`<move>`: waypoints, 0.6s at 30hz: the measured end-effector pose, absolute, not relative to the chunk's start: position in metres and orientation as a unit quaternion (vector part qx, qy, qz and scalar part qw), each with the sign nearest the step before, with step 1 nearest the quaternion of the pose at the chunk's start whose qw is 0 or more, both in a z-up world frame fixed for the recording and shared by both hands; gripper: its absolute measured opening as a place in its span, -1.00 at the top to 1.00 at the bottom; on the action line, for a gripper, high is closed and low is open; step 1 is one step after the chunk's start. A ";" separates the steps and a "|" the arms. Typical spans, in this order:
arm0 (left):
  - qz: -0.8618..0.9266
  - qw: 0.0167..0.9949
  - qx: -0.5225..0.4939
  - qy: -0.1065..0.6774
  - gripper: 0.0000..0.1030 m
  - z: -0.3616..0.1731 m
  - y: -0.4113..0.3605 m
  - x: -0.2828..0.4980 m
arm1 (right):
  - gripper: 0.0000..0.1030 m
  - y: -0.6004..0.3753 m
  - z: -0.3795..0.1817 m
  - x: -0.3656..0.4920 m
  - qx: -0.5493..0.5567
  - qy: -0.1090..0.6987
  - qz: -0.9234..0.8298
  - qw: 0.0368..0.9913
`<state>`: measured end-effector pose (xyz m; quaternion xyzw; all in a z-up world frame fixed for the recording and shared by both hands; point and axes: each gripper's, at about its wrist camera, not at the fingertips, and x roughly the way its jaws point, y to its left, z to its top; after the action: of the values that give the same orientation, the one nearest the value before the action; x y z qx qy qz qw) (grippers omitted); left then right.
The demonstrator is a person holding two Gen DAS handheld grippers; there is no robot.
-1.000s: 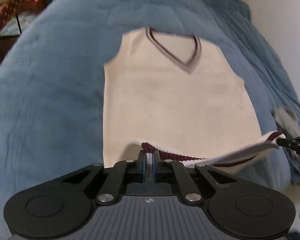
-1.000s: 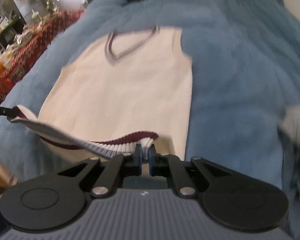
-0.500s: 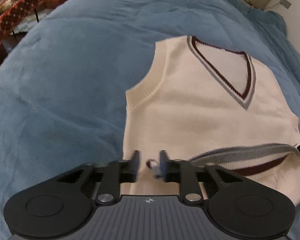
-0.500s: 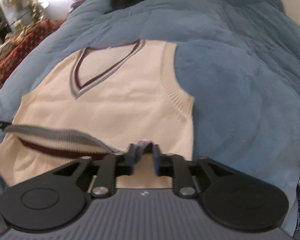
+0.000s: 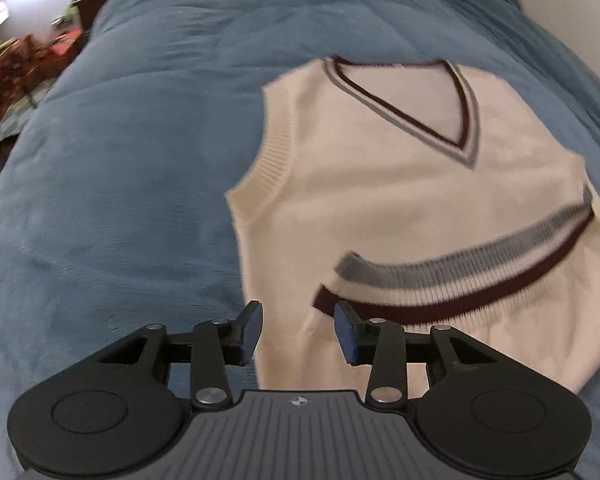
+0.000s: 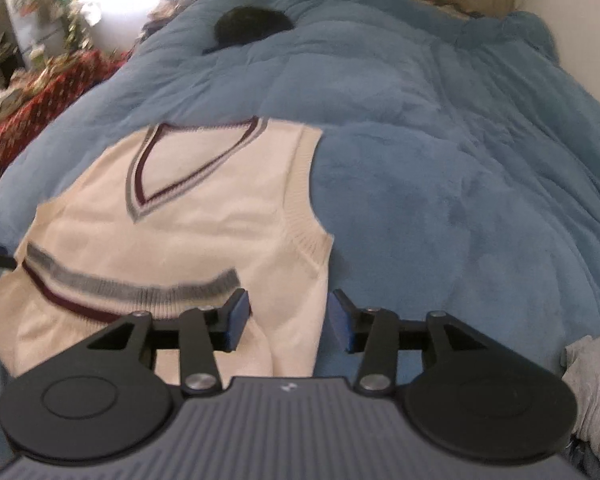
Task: Fold clothes
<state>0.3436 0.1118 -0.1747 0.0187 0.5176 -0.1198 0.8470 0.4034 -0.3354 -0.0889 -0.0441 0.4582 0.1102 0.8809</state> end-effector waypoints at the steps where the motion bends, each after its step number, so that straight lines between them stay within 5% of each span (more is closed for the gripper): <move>1: -0.127 0.846 0.027 0.517 0.24 -0.178 0.108 0.344 | 0.05 -0.333 -0.093 0.403 -0.054 0.465 0.122 0.875; 12: -0.173 0.834 0.021 0.523 0.24 -0.197 0.094 0.374 | 0.12 -0.304 -0.139 0.434 -0.066 0.490 0.174 0.851; 14: -0.180 0.830 0.020 0.528 0.30 -0.203 0.094 0.377 | 0.59 -0.302 -0.142 0.435 -0.068 0.496 0.175 0.848; 17: -0.182 0.827 -0.004 0.533 0.81 -0.205 0.098 0.376 | 0.86 -0.298 -0.141 0.433 -0.069 0.497 0.171 0.848; 18: -0.176 0.830 -0.017 0.530 0.85 -0.202 0.100 0.374 | 0.86 -0.298 -0.139 0.432 -0.067 0.497 0.167 0.849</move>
<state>0.3745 0.1005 -0.2018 -0.0167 0.5298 -0.1756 0.8296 0.4325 -0.2977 -0.1390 -0.0671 0.4967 0.1673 0.8490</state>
